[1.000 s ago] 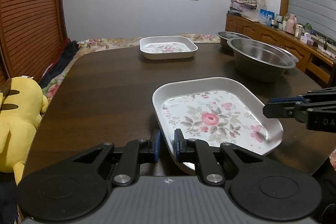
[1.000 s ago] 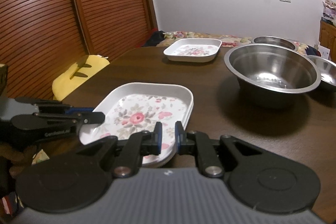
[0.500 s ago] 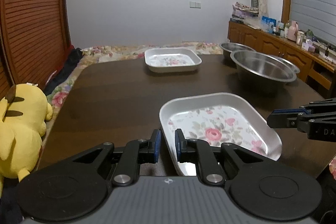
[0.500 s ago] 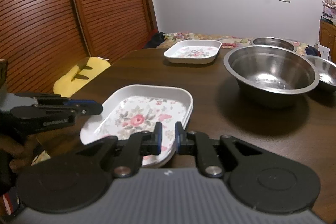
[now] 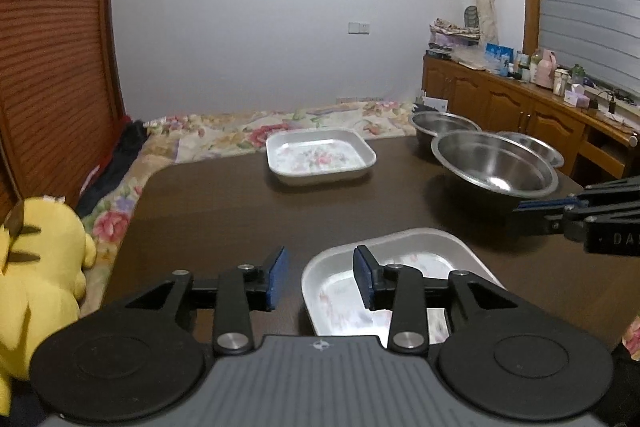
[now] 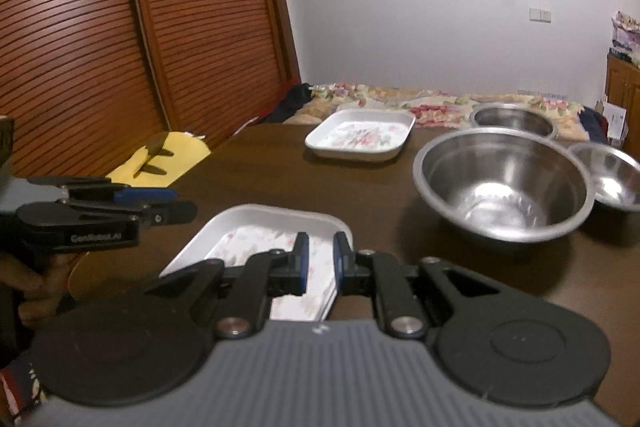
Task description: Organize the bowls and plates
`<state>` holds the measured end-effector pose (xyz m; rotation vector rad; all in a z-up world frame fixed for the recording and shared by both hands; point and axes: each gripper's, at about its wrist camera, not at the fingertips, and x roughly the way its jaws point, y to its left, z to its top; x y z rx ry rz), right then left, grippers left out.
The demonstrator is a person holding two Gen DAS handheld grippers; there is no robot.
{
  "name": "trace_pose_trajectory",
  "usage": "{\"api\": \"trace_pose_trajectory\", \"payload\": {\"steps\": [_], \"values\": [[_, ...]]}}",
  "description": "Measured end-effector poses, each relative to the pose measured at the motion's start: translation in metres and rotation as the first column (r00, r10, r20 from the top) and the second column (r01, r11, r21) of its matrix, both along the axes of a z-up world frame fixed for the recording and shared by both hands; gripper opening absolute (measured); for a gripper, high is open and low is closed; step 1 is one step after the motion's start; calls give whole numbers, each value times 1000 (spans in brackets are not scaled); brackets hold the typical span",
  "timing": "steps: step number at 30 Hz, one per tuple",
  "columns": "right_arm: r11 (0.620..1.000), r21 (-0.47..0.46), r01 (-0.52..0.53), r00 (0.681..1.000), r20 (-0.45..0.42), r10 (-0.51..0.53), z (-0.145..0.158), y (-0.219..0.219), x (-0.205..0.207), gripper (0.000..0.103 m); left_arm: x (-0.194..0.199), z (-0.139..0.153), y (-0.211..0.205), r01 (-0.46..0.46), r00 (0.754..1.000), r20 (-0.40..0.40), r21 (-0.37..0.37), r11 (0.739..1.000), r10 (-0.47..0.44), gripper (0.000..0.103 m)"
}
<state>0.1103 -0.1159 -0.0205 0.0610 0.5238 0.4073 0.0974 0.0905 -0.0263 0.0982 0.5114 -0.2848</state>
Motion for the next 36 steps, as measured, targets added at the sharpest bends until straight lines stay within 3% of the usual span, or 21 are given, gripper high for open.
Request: {"api": "trace_pose_trajectory", "payload": {"steps": [5, 12, 13, 14, 15, 18, 29, 36], "values": [[1000, 6, 18, 1000, 17, -18, 17, -8, 22, 14, 21, 15, -4, 16, 999, 36, 10, 1000, -17, 57], [999, 6, 34, 999, 7, -34, 32, -15, 70, 16, 58, 20, -7, 39, 998, 49, 25, 999, -40, 60], [999, -3, 33, 999, 1, -33, 33, -13, 78, 18, 66, 20, -6, 40, 998, 42, 20, 999, -41, 60], [999, -14, 34, 999, -4, -34, 32, -12, 85, 31, 73, 19, -5, 41, 998, 38, 18, 999, -41, 60], [999, -26, 36, 999, -9, -37, 31, -11, 92, 37, 80, 19, -4, 40, 999, 35, 19, 999, -41, 60], [998, -52, 30, 999, -33, -32, 27, -7, 116, 41, 103, 17, -1, 34, 999, 25, 27, 999, -35, 60], [998, -69, -8, 980, -197, -6, 19, 3, 191, 41, 176, 4, 9, 9, 998, -68, -9, 1000, -10, 46], [998, -68, 16, 953, -302, -36, 6, -1, 234, 38, 210, -12, 4, 11, 993, -121, -18, 1000, -13, 36]]}}
